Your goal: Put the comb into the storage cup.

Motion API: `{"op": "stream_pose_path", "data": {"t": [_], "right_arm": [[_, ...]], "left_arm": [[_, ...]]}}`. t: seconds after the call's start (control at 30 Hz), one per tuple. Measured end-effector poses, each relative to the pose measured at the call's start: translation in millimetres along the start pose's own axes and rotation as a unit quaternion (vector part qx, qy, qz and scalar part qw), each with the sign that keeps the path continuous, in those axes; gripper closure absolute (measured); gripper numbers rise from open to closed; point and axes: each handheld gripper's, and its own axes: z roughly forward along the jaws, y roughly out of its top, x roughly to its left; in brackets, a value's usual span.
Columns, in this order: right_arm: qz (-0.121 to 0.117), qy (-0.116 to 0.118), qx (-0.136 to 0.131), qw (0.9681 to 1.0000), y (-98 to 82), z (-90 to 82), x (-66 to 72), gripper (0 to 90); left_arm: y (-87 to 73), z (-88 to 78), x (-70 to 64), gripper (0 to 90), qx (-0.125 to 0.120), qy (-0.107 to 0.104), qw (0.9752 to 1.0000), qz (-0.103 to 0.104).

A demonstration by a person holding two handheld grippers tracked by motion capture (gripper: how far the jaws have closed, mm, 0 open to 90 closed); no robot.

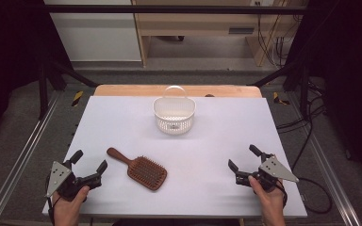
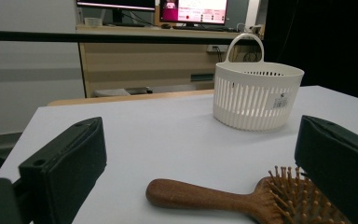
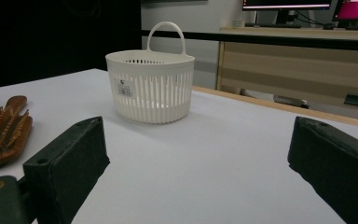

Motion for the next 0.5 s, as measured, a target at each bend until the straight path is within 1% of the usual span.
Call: {"op": "stream_pose_path", "data": {"t": [0.07, 0.1, 0.13, 0.2, 0.23, 0.27, 0.3, 0.33, 0.37, 0.4, 0.47, 0.5], "right_arm": [[0.004, -0.004, 0.001, 1.0, -0.2, 0.2, -0.2, 4.5], [0.006, -0.007, 0.001, 1.0, -0.5, 0.5, -0.3, 4.3], [0.006, -0.01, 0.001, 0.9999, -0.6, 0.9, -0.3, 3.9], [0.008, -0.016, 0.0, 0.9998, -0.2, 1.1, 0.1, 3.4], [0.008, -0.016, 0.0, 0.9998, 0.2, 1.0, 0.2, 3.4], [0.008, -0.016, 0.0, 0.9998, 0.2, 1.0, 0.2, 3.4], [0.004, -0.017, 0.0, 0.9998, 0.9, 0.7, 0.6, 3.4], [0.003, -0.017, 0.0, 0.9998, 1.0, 0.5, 0.6, 3.5], [0.003, -0.017, 0.0, 0.9998, 1.1, 0.3, 0.7, 3.4], [0.004, -0.017, 0.0, 0.9999, 1.1, 0.1, 0.6, 3.5], [0.005, -0.016, 0.0, 0.9999, 1.2, -0.2, 0.4, 3.5], [0.005, -0.016, -0.001, 0.9999, 1.3, -0.4, 0.4, 3.5]], "left_arm": [[-0.3, 7.0, -2.6, 2.2, 0.006, -0.016, 0.9999, 0.004], [-1.0, 10.1, -3.6, 2.4, 0.013, -0.017, 0.9997, 0.006], [-1.0, 10.1, -3.6, 2.4, 0.013, -0.017, 0.9997, 0.006], [-0.3, 17.3, -6.7, 2.9, 0.026, -0.022, 0.9994, 0.006], [-0.3, 17.3, -6.7, 3.0, 0.026, -0.022, 0.9994, 0.006], [1.0, 19.3, -8.3, 3.0, 0.027, -0.021, 0.9994, 0.008], [4.3, 23.4, -11.8, 3.1, 0.034, -0.024, 0.9991, 0.011], [5.9, 25.6, -13.5, 3.1, 0.038, -0.027, 0.9987, 0.017], [5.9, 25.6, -13.5, 3.1, 0.038, -0.027, 0.9987, 0.017], [9.1, 29.8, -16.7, 3.0, 0.046, -0.036, 0.9979, 0.027], [12.4, 34.9, -19.5, 3.0, 0.055, -0.044, 0.9971, 0.029], [13.9, 38.1, -21.4, 3.0, 0.065, -0.046, 0.9962, 0.034]]}}
